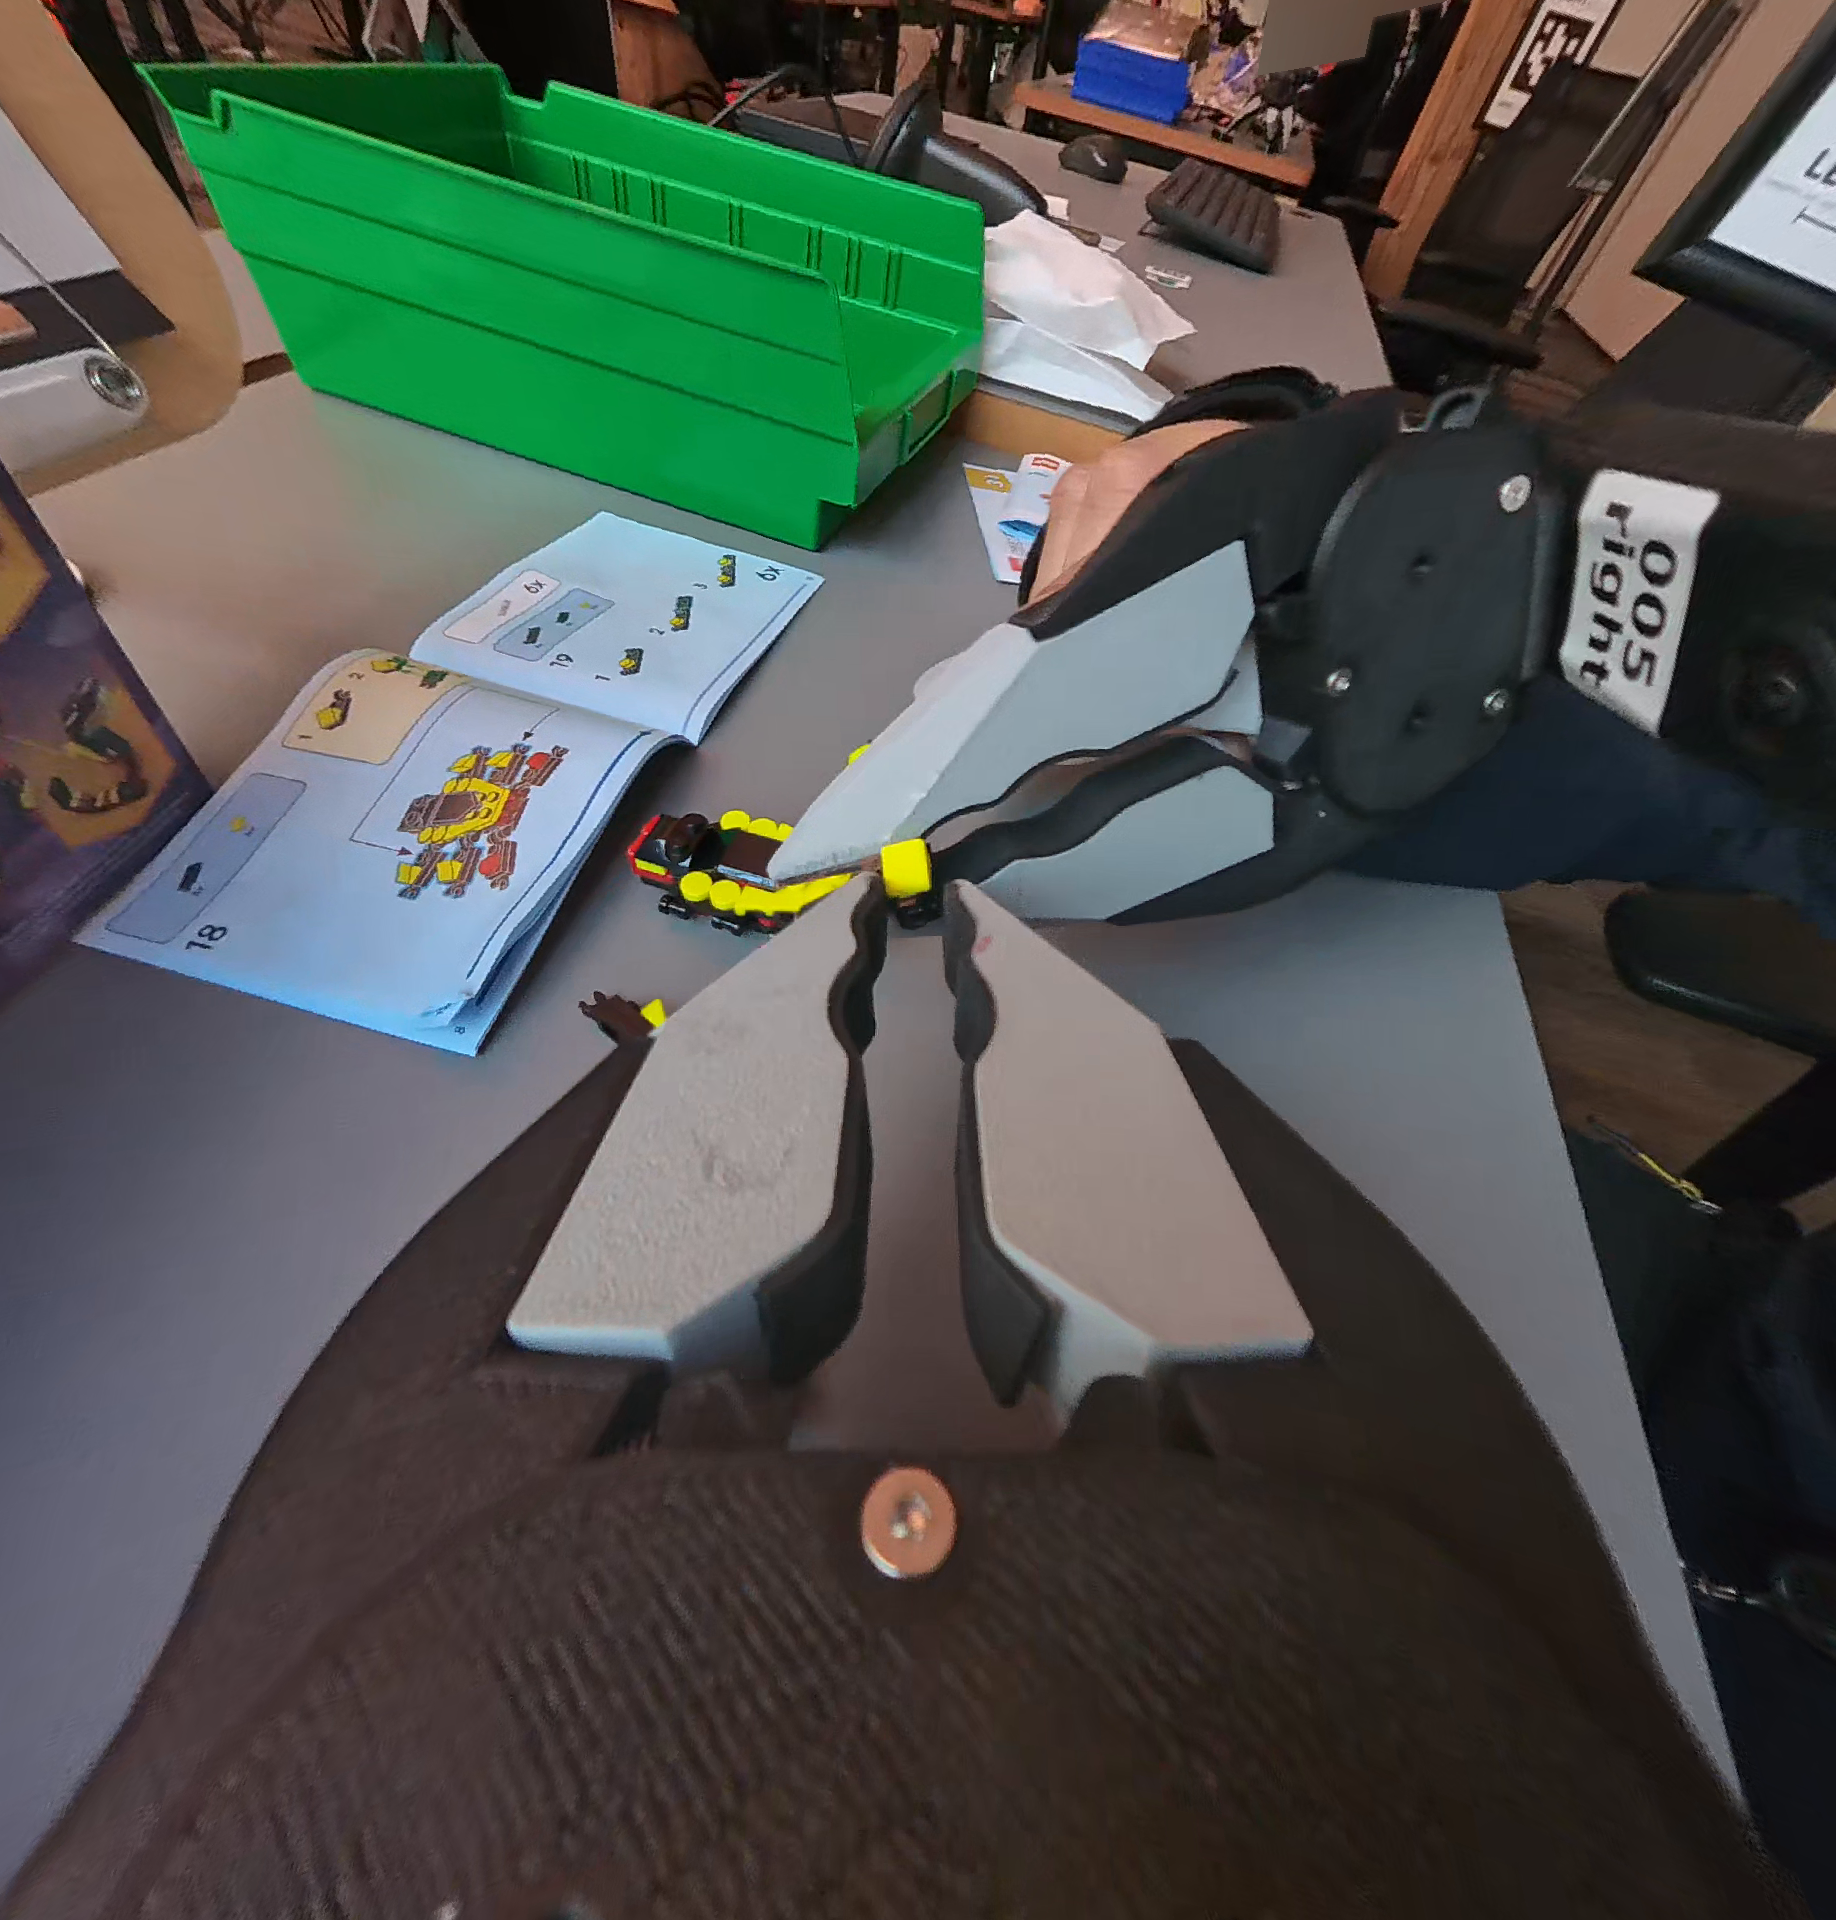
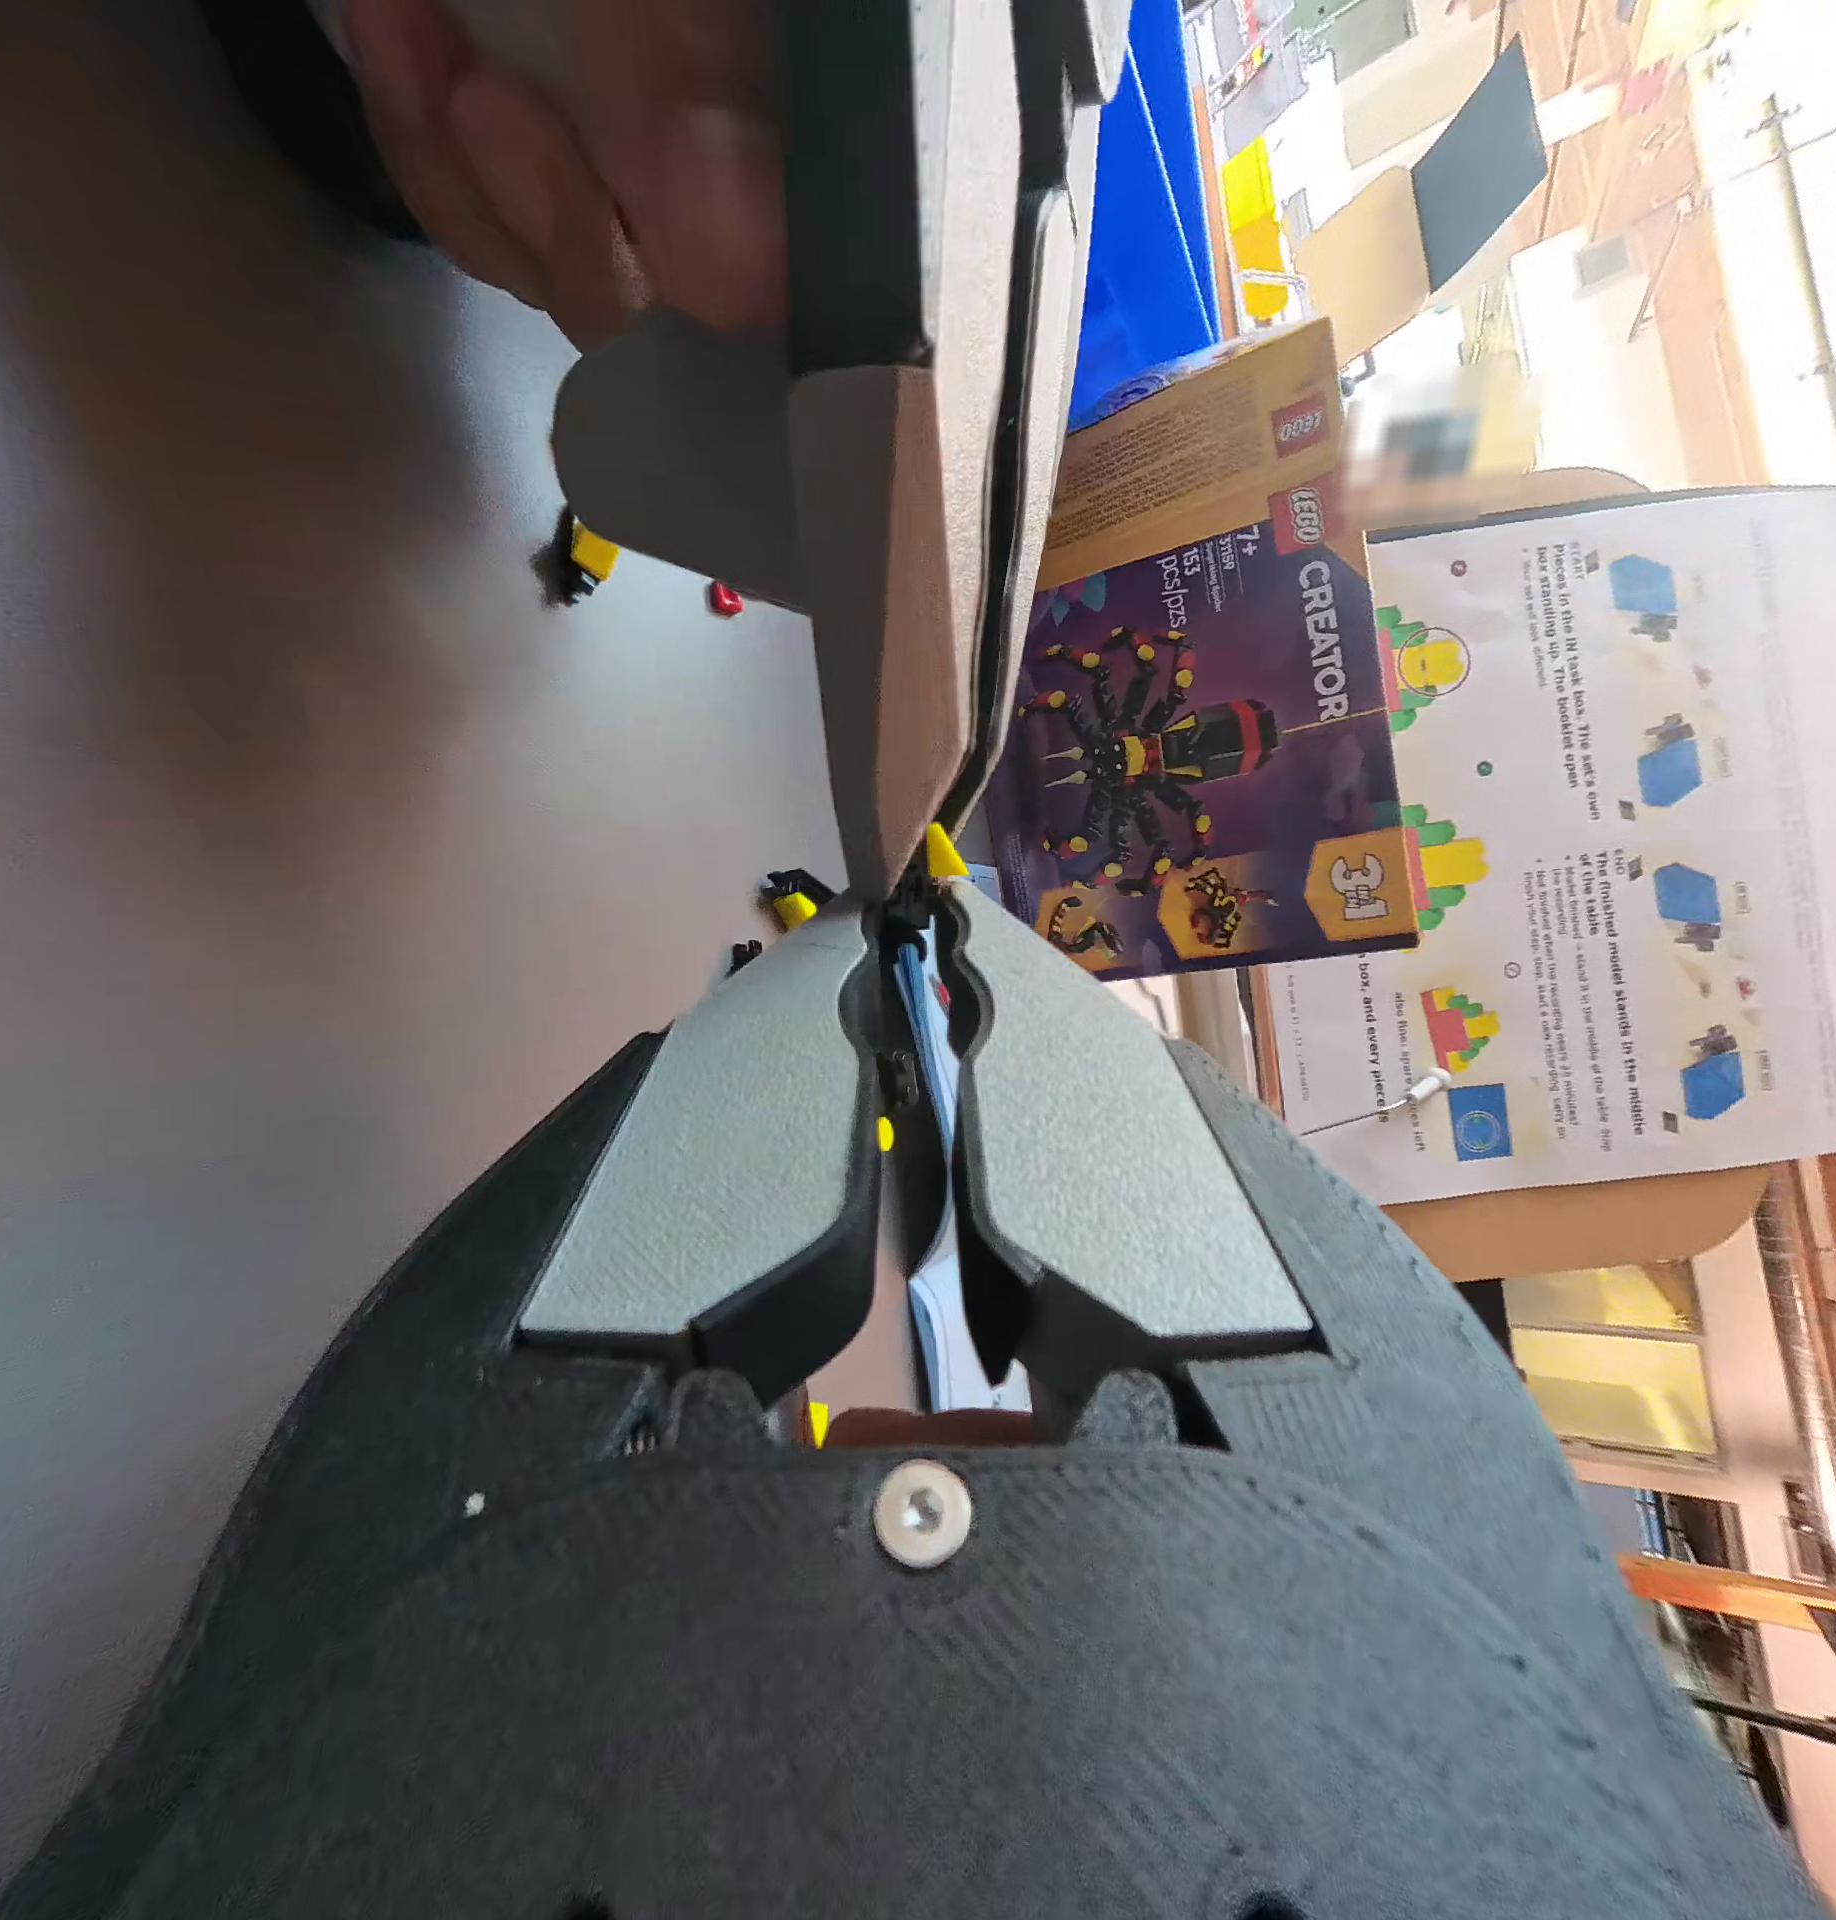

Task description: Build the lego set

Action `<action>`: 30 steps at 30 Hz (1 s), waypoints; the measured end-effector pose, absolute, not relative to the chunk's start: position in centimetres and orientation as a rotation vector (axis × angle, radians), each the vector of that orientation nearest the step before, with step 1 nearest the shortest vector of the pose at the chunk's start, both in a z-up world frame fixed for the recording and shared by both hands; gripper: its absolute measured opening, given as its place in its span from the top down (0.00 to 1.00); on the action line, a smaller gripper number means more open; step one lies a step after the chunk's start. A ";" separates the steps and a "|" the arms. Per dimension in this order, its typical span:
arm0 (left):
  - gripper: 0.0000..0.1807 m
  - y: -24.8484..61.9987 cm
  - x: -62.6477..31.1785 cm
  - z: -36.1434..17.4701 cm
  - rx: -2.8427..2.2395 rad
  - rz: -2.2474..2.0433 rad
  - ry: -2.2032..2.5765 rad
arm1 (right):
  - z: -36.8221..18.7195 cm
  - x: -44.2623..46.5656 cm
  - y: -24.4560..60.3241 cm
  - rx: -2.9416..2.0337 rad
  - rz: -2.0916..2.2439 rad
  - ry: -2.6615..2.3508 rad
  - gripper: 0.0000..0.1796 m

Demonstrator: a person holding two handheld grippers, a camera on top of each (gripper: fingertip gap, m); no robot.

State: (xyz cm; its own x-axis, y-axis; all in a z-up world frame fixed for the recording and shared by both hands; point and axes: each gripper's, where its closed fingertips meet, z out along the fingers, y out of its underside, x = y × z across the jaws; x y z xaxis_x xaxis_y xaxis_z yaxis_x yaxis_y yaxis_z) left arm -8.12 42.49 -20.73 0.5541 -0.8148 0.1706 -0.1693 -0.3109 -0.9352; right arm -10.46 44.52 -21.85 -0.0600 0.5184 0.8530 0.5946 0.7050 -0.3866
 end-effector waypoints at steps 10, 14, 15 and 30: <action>0.97 42.3 -8.9 -19.4 -1.659 -0.718 0.914 | -21.0 -10.0 43.9 -0.958 0.177 -1.693 0.97; 0.97 40.5 -7.9 -17.9 -1.467 -0.706 1.042 | -19.5 -9.4 42.1 -0.988 0.535 -1.695 0.95; 0.97 40.0 -7.6 -17.5 -1.413 -0.697 1.064 | -19.1 -9.3 41.2 -0.981 0.641 -1.704 0.93; 0.97 39.8 -7.1 -19.1 -1.515 -0.735 1.080 | -19.7 -8.4 39.9 -1.011 0.853 -1.779 1.00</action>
